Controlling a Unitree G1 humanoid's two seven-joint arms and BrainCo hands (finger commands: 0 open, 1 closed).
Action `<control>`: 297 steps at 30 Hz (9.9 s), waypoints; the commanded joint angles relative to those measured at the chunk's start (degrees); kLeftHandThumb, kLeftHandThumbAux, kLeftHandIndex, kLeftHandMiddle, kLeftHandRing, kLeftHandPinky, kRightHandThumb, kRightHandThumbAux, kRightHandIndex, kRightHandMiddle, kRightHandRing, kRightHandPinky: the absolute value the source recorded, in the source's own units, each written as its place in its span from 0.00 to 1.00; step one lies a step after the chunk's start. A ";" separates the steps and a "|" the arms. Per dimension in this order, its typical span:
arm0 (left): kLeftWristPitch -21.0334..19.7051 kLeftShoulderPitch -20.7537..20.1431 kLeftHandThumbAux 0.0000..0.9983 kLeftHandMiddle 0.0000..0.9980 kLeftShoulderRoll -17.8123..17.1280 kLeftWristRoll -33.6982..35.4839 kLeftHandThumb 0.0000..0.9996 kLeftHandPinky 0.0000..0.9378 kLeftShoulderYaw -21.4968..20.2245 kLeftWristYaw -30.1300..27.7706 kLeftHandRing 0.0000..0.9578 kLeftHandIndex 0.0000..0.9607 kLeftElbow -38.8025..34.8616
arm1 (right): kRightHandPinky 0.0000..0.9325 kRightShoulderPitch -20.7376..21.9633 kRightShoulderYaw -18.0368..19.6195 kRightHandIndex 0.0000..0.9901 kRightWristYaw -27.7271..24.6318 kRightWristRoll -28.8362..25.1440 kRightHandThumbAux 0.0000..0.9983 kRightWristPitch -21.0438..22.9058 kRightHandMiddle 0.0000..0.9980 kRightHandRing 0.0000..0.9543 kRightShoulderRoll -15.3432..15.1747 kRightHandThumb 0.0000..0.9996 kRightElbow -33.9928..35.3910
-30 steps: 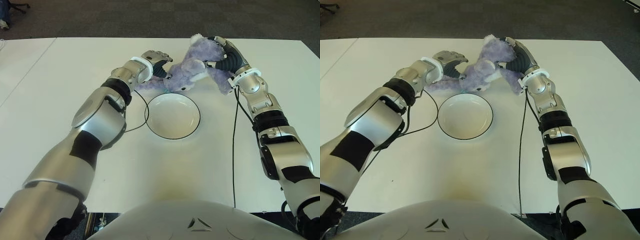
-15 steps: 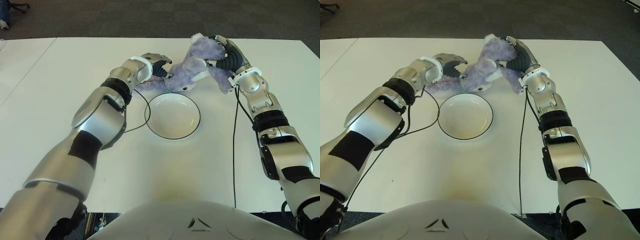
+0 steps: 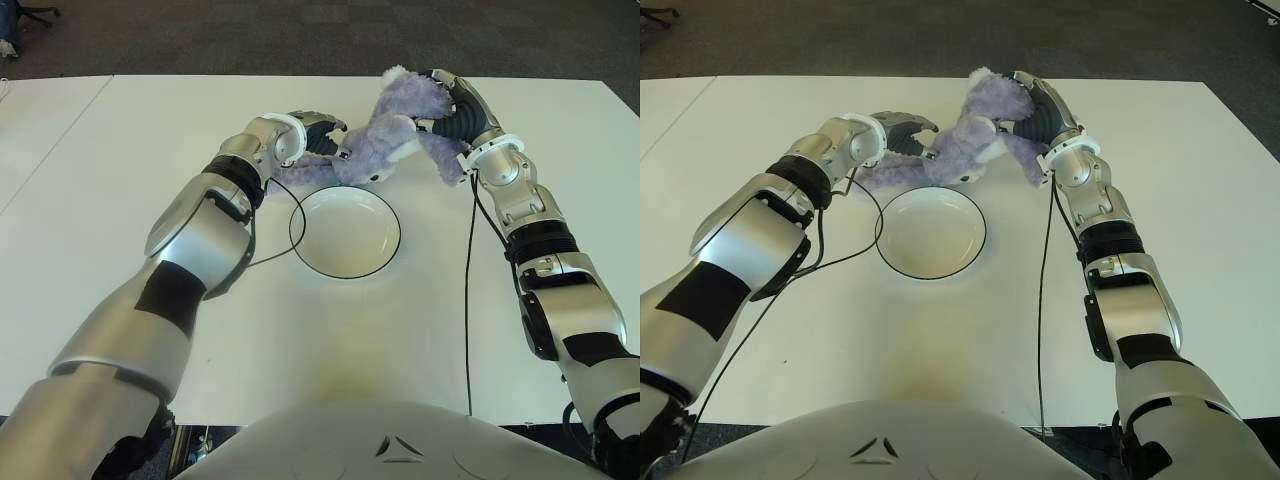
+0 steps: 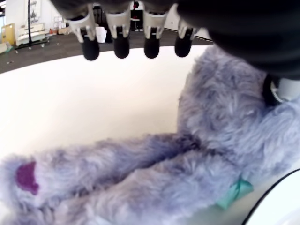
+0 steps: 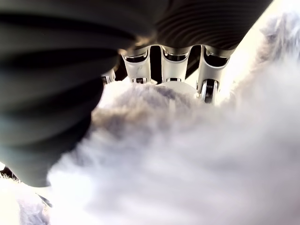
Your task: Put the doll into the plate.
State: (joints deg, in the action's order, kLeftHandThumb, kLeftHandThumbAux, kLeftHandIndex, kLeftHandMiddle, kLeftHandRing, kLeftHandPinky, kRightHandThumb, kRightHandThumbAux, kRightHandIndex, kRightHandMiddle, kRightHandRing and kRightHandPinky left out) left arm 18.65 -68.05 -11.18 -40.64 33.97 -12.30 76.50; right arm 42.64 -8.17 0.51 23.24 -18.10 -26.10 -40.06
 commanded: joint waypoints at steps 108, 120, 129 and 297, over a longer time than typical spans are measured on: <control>-12.85 8.85 0.28 0.00 14.33 -1.48 0.15 0.00 4.80 15.49 0.00 0.00 0.34 | 0.92 -4.22 0.04 0.44 2.51 1.71 0.73 4.31 0.87 0.90 0.07 0.68 6.89; -17.42 10.48 0.28 0.00 16.11 -1.84 0.19 0.00 4.69 18.76 0.00 0.00 1.62 | 0.93 -3.81 0.27 0.44 2.37 1.18 0.73 3.41 0.87 0.91 -0.20 0.68 6.24; -21.23 11.83 0.41 0.05 17.00 -2.95 0.35 0.29 5.32 23.78 0.14 0.07 3.01 | 0.91 -4.29 0.98 0.44 1.41 -0.34 0.73 3.58 0.87 0.90 -0.24 0.68 6.88; -9.28 -4.24 0.67 0.54 3.59 0.12 0.85 0.85 -3.07 29.42 0.85 0.42 -6.74 | 0.92 11.64 -7.75 0.44 21.65 7.04 0.71 1.33 0.85 0.88 3.73 0.73 -30.35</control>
State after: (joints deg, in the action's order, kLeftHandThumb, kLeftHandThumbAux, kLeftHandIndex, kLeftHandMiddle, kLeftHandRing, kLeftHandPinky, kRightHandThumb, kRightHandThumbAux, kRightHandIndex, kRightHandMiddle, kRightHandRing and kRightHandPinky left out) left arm 8.92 -70.68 -4.63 -40.52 31.75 16.25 71.62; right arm 54.67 -16.66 21.82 31.05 -16.47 -20.59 -69.92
